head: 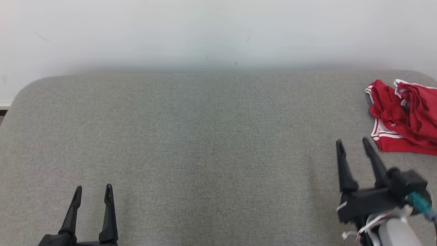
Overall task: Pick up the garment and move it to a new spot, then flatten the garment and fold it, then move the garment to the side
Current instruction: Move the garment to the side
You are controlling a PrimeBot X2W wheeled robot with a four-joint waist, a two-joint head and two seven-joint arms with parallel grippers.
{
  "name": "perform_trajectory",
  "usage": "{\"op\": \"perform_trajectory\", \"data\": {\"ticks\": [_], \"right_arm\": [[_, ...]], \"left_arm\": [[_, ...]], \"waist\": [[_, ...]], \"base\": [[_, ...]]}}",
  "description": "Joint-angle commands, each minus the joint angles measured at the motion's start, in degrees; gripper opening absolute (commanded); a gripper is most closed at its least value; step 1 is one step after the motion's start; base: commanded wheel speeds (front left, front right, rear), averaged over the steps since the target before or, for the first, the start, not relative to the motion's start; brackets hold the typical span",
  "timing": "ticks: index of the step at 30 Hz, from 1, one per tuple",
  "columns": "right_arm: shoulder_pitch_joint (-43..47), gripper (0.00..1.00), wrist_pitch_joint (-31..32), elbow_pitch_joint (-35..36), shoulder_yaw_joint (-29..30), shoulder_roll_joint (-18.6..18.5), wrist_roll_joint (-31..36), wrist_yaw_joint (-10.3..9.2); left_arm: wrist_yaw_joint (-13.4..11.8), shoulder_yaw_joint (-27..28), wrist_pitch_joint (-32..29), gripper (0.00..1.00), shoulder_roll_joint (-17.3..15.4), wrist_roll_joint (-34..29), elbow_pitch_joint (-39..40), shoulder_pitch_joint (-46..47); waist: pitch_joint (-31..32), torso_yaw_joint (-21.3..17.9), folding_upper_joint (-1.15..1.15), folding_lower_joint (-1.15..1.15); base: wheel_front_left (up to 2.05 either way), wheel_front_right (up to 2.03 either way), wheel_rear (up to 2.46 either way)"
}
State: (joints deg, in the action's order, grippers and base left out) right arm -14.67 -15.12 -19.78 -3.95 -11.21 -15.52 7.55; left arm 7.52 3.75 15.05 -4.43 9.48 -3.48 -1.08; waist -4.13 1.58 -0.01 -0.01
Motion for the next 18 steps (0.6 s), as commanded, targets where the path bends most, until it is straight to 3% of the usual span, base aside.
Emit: {"op": "perform_trajectory", "data": {"ticks": [1,10,18], "right_arm": [[1.17,1.00,0.01,0.69,0.23,0.50,0.55,-0.18],[11.14,1.00,1.09,8.18,2.08,5.35,2.49,-0.18],[15.14,1.00,2.17,11.23,2.63,7.26,3.31,-0.18]], "left_arm": [[-0.09,0.07,0.15,1.00,0.02,0.07,-0.23,-0.57],[-0.09,0.43,0.15,1.00,0.06,0.26,-2.28,-1.66],[-0.09,0.46,0.15,1.00,0.23,0.57,-3.63,-2.47]], "waist": [[0.85,0.60,0.01,0.01],[3.31,0.35,0.01,0.01],[4.50,-0.30,0.01,0.01]], "base": [[0.00,0.00,0.00],[0.00,0.00,0.00],[0.00,0.00,0.00]]}}
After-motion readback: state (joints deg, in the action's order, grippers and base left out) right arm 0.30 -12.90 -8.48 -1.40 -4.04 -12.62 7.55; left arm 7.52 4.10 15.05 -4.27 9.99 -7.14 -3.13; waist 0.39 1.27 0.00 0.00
